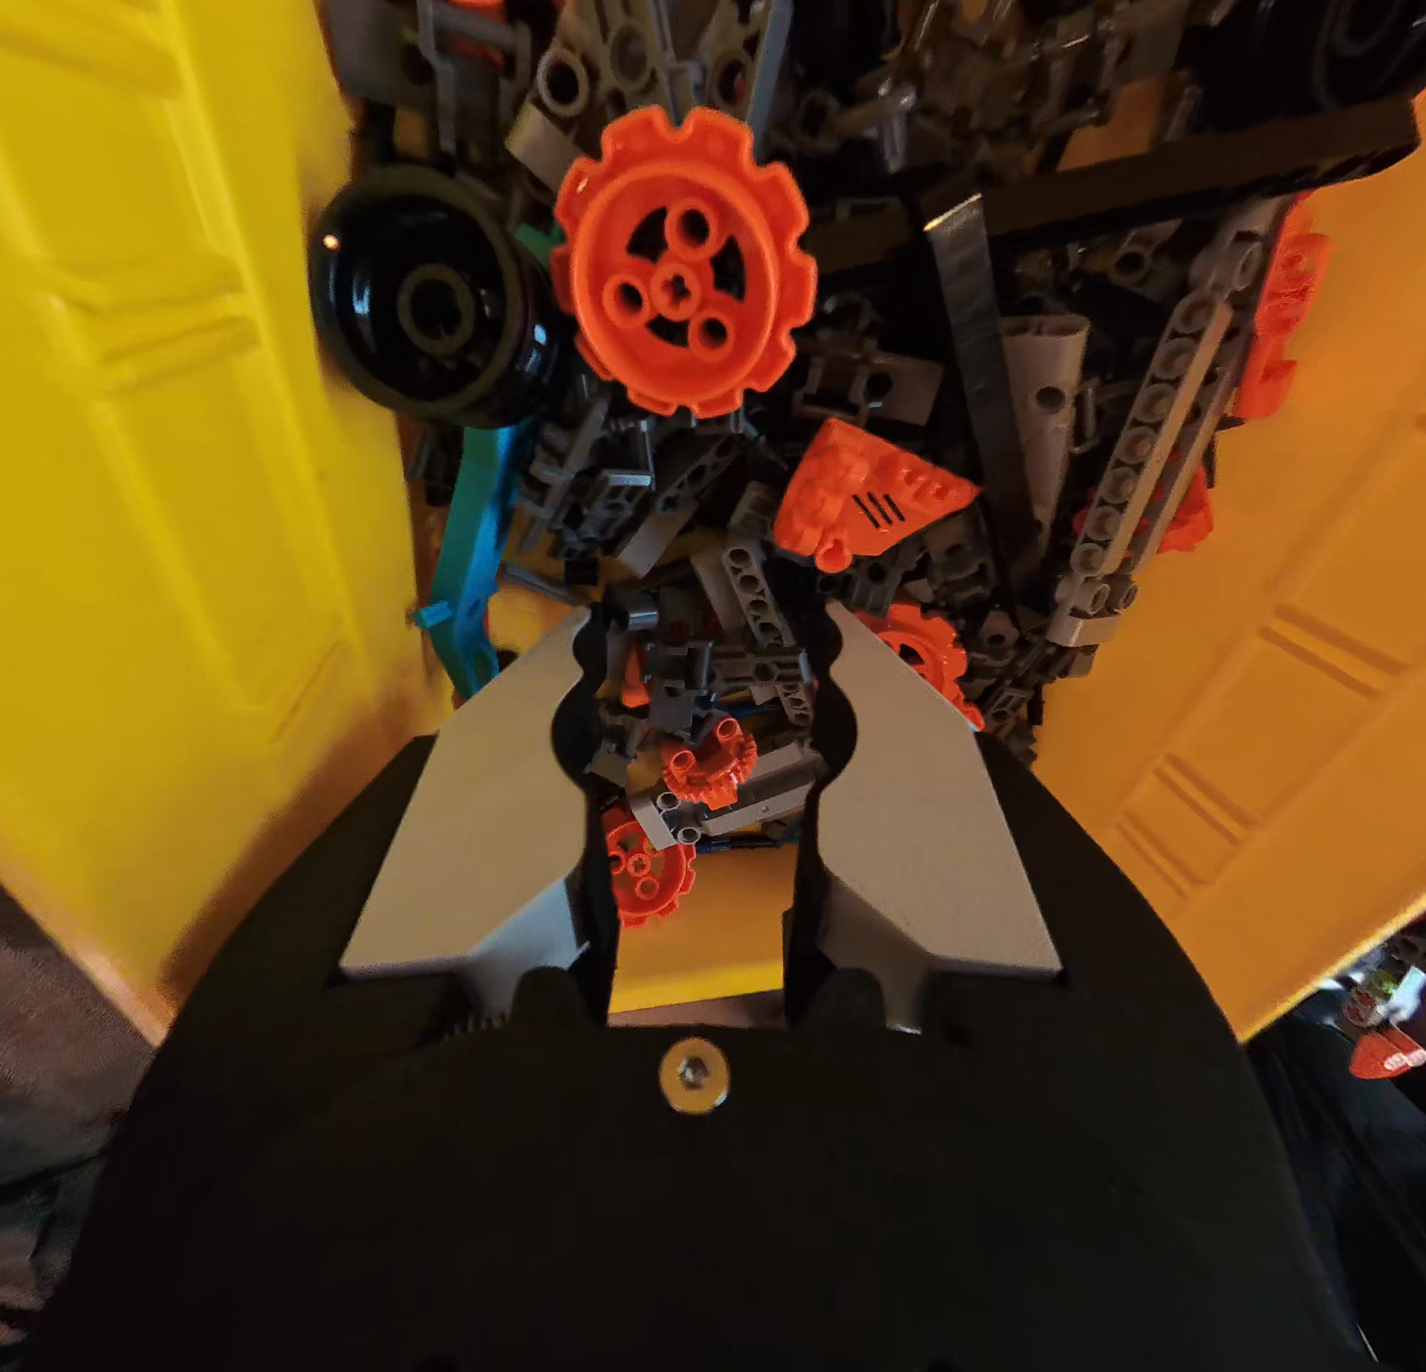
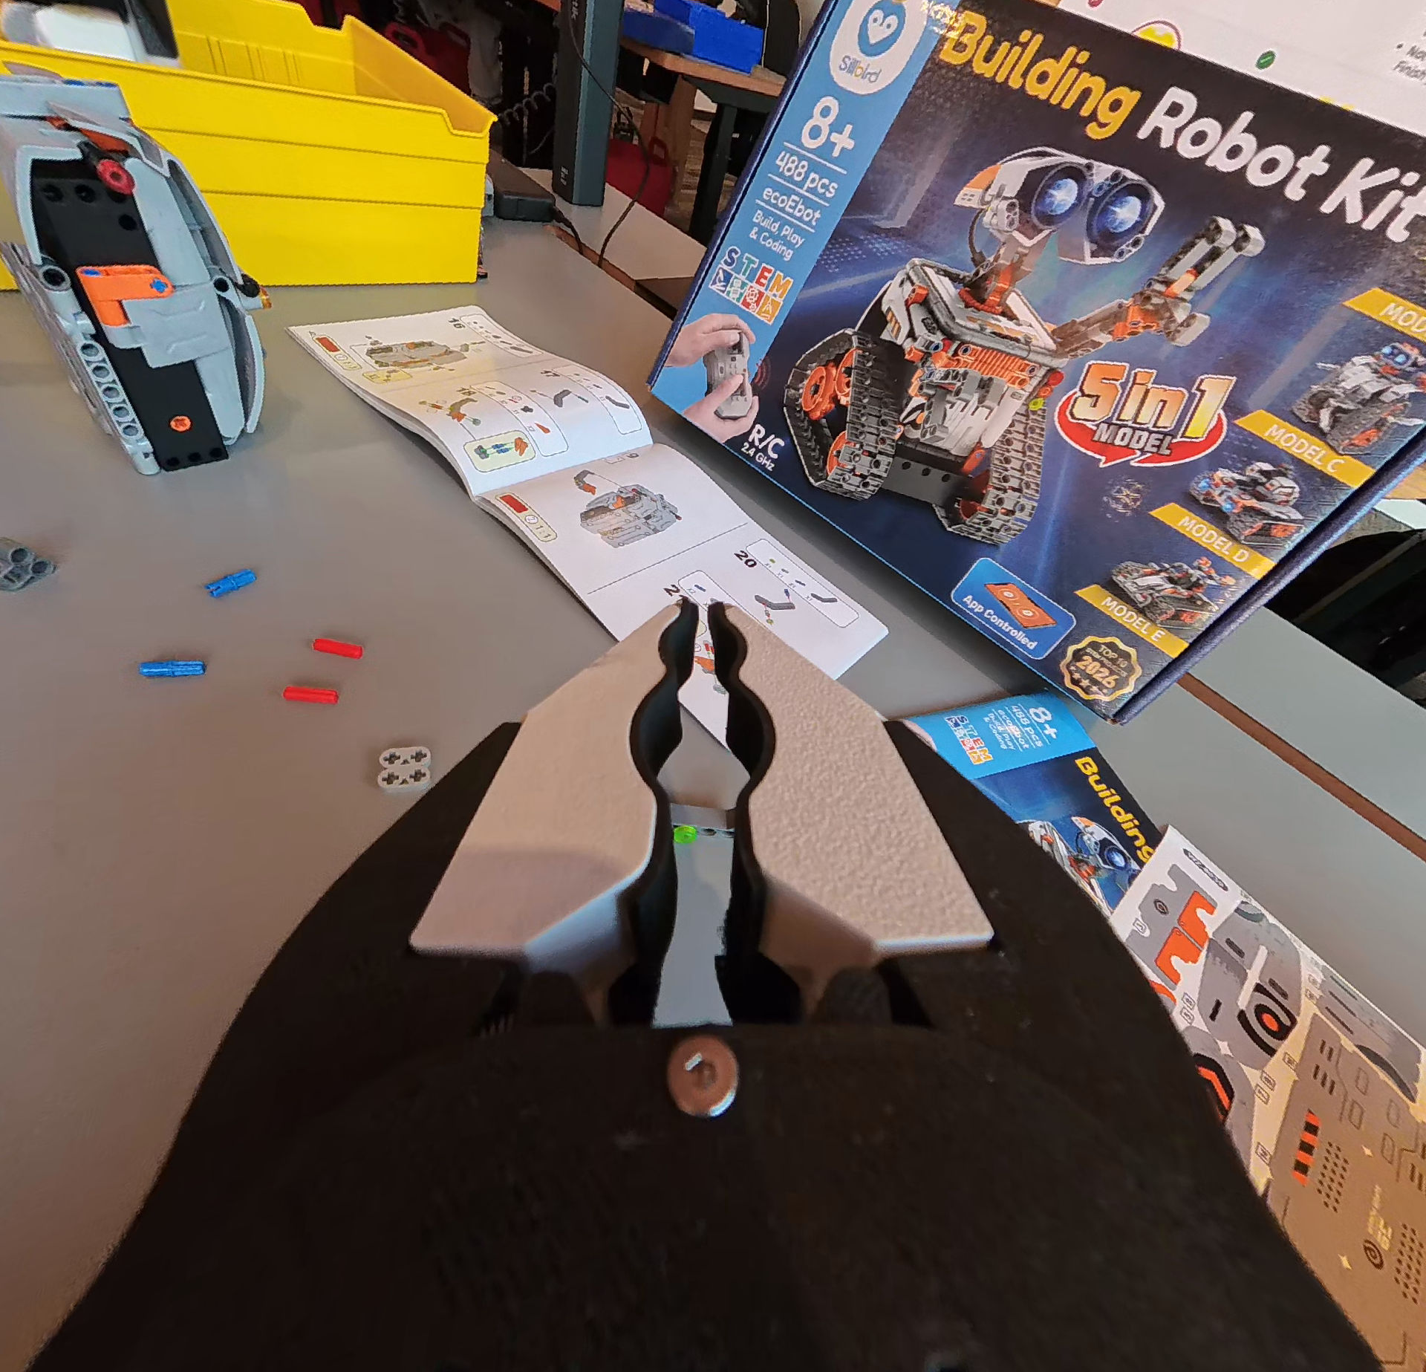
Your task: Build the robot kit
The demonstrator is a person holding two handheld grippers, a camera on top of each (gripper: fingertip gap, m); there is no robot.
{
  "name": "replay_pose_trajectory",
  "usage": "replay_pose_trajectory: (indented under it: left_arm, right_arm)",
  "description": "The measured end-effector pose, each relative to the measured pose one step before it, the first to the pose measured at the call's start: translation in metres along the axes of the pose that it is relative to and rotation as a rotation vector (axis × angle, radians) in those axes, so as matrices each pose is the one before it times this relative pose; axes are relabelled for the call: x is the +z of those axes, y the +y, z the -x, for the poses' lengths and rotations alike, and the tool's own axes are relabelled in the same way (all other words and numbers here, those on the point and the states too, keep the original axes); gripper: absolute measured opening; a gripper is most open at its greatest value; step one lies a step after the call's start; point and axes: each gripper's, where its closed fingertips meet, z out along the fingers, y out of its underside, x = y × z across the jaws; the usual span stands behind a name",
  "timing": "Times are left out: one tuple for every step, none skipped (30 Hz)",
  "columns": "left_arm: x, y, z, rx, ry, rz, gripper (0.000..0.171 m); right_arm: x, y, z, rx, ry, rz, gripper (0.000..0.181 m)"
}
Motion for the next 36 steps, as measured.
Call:
replay_pose_trajectory:
  left_arm:
    - [-0.00110,-0.00180,-0.00418,0.0109,0.0239,-0.01121,0.050]
    - [-0.00138,-0.00187,-0.00248,0.0150,0.0092,-0.01159,0.049]
    - [-0.00175,-0.00269,-0.00251,0.0175,0.0077,-0.01663,0.047]
    - [-0.00196,-0.00293,-0.00418,0.0184,0.0164,-0.01758,0.047]
    - [-0.00183,-0.00268,-0.00473,0.0176,0.0195,-0.01730,0.046]
    - [-0.00178,-0.00202,-0.00680,0.0183,0.0314,-0.01469,0.044]
    - [-0.00115,-0.00047,-0.01034,0.0208,0.0537,-0.00678,0.033]
    - [0.00014,0.00090,-0.01094,0.0190,0.0576,0.00290,0.025]
    - [0.00085,0.00212,-0.00320,0.0086,0.0095,0.01347,0.028]
    - [0.00010,0.00241,0.00654,-0.0043,-0.0488,0.01395,0.032]
    - [-0.00091,0.00179,0.01059,-0.0132,-0.0691,0.00849,0.036]
    - [-0.00137,0.00079,0.00891,-0.0145,-0.0511,0.00017,0.035]
    - [-0.00110,0.00091,0.00646,-0.0150,-0.0286,0.00060,0.033]
    - [-0.00052,0.00187,0.00561,-0.0140,-0.0188,0.00573,0.032]
    - [0.00016,0.00268,0.00611,-0.0091,-0.0213,0.01052,0.029]
    - [0.00058,0.00343,0.00567,-0.0024,-0.0212,0.01502,0.027]
    - [0.00108,0.00450,0.00433,0.0024,-0.0154,0.02105,0.026]
    - [0.00082,0.00404,0.00378,0.0070,-0.0165,0.01770,0.025]
    - [0.00035,0.00288,0.00379,0.0073,-0.0194,0.01128,0.024]
    - [-0.00008,0.00164,0.00363,0.0026,-0.0206,0.00595,0.021]
    - [-0.00055,-0.00006,0.00326,0.0005,-0.0204,-0.00159,0.018]
    - [-0.00017,-0.00044,0.00203,-0.0004,-0.0136,-0.00232,0.015]
    - [0.00023,-0.00065,0.00179,-0.0046,-0.0121,0.00020,0.015]
    - [0.00075,-0.00050,0.00100,-0.0050,-0.0065,0.00143,0.015]
    - [0.00134,0.00023,0.00036,-0.0035,-0.0024,0.00606,0.015]
    - [0.00172,0.00112,0.00139,-0.0051,-0.0081,0.01175,0.015]
    - [0.00189,0.00119,0.00195,-0.0056,-0.0110,0.01211,0.015]
    - [0.00157,0.00021,0.00225,-0.0048,-0.0118,0.00657,0.014]
    - [0.00111,-0.00079,0.00032,-0.0006,-0.0007,0.00040,0.010]
    - [0.00079,-0.00150,-0.00060,0.0048,0.0026,-0.00384,0.010]
    - [0.00083,-0.00094,0.00016,0.0054,-0.0029,-0.00121,0.009]
    - [0.00116,-0.00004,0.00001,0.0045,-0.0021,0.00415,0.009]
    - [0.00125,0.00018,-0.00007,0.0057,-0.0023,0.00573,0.009]
    - [0.00084,0.00015,0.00051,0.0057,-0.0070,0.00449,0.009]
    - [0.00015,-0.00034,0.00007,0.0054,-0.0037,-0.00110,0.010]
    - [-0.00004,-0.00005,0.00013,0.0041,-0.0024,-0.00089,0.010]
  right_arm:
    - [0.00009,0.00031,0.00036,-0.0022,-0.0006,0.0020,0.003]
    - [0.00019,0.00038,0.00019,-0.0019,-0.0004,0.0024,0.003]
    - [0.00010,0.00032,0.00023,-0.0018,-0.0005,0.0018,0.003]
    - [0.00018,0.00014,0.00014,-0.0011,-0.0002,0.0011,0.003]
    - [0.00022,0.00020,0.00020,-0.0007,-0.0003,0.0009,0.003]
    - [0.00012,0.00028,0.00016,-0.0009,-0.0005,0.0012,0.003]
    - [0.00012,0.00027,0.00021,-0.0020,-0.0004,0.0014,0.003]
    - [0.00020,0.00037,0.00016,-0.0023,0.0004,0.0018,0.003]
    - [0.00022,0.00029,0.00029,-0.0020,-0.0002,0.0022,0.003]
    - [0.00017,0.00029,0.00026,-0.0018,-0.0003,0.0019,0.003]
    - [0.00029,0.00031,0.00032,-0.0018,-0.0001,0.0017,0.003]
    - [0.00016,0.00030,0.00024,-0.0022,-0.0003,0.0020,0.003]
    - [0.00009,0.00031,0.00024,-0.0026,0.0000,0.0021,0.003]
    - [0.00008,0.00022,0.00013,-0.0026,0.0005,0.0012,0.003]
    - [-0.00002,-0.00011,0.00029,-0.0019,-0.0005,-0.0001,0.003]
    - [0.00018,0.00000,0.00036,-0.0010,-0.0012,0.0003,0.003]
    - [0.00012,-0.00002,0.00028,-0.0014,-0.0010,0.0007,0.003]
    - [0.00015,0.00020,0.00030,-0.0016,-0.0009,0.0010,0.003]
    - [0.00017,0.00028,0.00038,-0.0016,-0.0010,0.0019,0.003]
    - [0.00012,0.00024,0.00045,-0.0021,-0.0012,0.0017,0.003]
    - [0.00019,0.00007,0.00035,-0.0029,-0.0008,0.0014,0.003]
    - [0.00011,0.00010,0.00038,-0.0036,-0.0007,0.0017,0.003]
    - [0.00012,0.00023,0.00039,-0.0034,-0.0005,0.0020,0.003]
    - [0.00010,0.00014,0.00031,-0.0028,-0.0008,0.0016,0.003]
    - [0.00014,0.00020,0.00036,-0.0023,-0.0007,0.0014,0.003]
    - [0.00006,0.00010,0.00031,-0.0024,-0.0010,0.0011,0.003]
    - [0.00014,0.00022,0.00023,-0.0024,-0.0007,0.0012,0.003]
    - [0.00005,0.00013,0.00024,-0.0024,-0.0005,0.0013,0.003]
    - [0.00013,0.00008,0.00031,-0.0024,-0.0006,0.0013,0.003]
    - [0.00003,0.00006,0.00024,-0.0021,-0.0007,0.0005,0.003]
    - [0.00009,-0.00011,0.00027,-0.0016,-0.0005,0.0003,0.003]
    - [0.00014,0.00009,0.00023,-0.0009,-0.0011,0.0006,0.003]
    - [0.00013,0.00010,0.00024,-0.0007,-0.0012,0.0007,0.003]
    - [0.00007,0.00011,0.00014,-0.0013,-0.0001,0.0008,0.004]
    - [0.00003,0.00007,0.00013,-0.0013,-0.0005,0.0003,0.004]
    - [0.00002,-0.00007,0.00017,-0.0006,-0.0006,-0.0001,0.004]
